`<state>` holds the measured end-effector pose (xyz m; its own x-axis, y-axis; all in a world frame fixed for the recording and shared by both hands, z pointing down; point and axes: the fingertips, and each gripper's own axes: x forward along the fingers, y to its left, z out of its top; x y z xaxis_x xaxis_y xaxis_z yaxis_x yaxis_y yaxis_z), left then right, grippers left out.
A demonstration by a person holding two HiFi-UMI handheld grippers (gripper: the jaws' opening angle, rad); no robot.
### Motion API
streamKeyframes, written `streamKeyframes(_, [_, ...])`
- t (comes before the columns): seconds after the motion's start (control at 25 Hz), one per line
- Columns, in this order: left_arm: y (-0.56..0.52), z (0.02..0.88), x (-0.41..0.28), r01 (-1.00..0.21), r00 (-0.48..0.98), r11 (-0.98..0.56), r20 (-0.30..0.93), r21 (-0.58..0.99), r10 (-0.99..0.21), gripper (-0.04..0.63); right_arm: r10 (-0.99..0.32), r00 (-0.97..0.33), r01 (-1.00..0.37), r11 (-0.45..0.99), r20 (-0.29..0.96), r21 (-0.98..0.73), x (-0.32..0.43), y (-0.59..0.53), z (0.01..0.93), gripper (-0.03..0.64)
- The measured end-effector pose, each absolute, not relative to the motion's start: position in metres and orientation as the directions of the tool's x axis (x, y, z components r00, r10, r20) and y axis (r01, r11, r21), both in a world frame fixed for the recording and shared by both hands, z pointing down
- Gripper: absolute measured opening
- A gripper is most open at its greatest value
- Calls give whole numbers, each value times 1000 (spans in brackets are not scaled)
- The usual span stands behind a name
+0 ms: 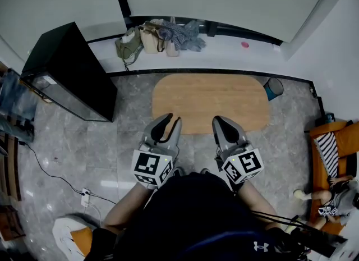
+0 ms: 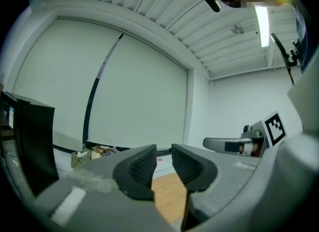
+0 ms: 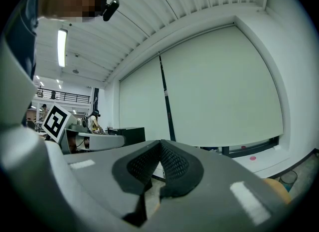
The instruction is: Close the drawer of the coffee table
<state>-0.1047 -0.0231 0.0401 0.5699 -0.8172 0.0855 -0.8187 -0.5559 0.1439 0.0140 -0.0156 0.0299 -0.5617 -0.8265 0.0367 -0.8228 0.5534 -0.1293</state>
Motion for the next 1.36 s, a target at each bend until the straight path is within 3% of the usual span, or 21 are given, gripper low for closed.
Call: streamKeyframes(1.36, [-25, 47, -103, -826, 561, -546, 108, 140, -821, 106, -822, -567, -818, 557, 49, -143, 16, -16, 38, 0])
